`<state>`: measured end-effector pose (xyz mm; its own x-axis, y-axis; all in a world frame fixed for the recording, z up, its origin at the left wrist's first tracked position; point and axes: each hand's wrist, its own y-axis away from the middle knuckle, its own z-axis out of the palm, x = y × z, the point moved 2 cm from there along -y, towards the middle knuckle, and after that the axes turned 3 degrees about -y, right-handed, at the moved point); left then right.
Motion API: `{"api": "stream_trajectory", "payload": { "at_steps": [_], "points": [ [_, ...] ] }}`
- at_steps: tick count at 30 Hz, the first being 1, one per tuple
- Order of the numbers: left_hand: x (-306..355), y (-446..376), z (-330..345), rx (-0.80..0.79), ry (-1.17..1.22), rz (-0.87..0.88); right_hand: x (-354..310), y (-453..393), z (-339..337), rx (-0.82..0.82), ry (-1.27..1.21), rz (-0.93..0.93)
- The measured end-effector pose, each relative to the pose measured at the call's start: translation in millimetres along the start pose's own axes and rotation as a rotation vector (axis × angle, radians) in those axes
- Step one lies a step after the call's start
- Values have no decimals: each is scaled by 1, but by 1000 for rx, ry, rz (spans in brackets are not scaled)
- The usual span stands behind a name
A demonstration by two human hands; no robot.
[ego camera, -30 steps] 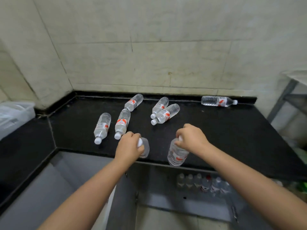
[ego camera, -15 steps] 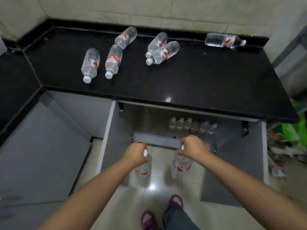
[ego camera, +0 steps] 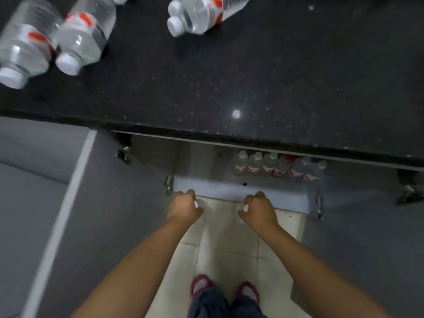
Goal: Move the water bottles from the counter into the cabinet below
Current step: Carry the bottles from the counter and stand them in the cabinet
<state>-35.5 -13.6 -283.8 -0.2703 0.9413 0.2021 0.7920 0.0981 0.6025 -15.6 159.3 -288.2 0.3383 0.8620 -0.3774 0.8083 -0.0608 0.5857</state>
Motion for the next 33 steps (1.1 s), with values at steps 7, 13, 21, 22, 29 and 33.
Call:
{"api": "stream_trajectory", "payload": {
  "at_steps": [7,13,21,22,29,33],
  "points": [
    [-10,-154,69,185,-36,84,25,-149,75,177,-33,-103],
    [-18,-227,106,355,-85,127,25,-224,115,339,79,-228],
    [-23,-244,110,416,-224,213,14,-239,119,329,370,-297],
    [-25,-244,109,429,-255,228,14,-239,118,322,407,-309],
    [-22,-238,85,397,-318,215,-8,-246,97,249,466,-322],
    [-14,-236,87,373,-347,262,-9,-247,95,112,461,-398]
  ]
}}
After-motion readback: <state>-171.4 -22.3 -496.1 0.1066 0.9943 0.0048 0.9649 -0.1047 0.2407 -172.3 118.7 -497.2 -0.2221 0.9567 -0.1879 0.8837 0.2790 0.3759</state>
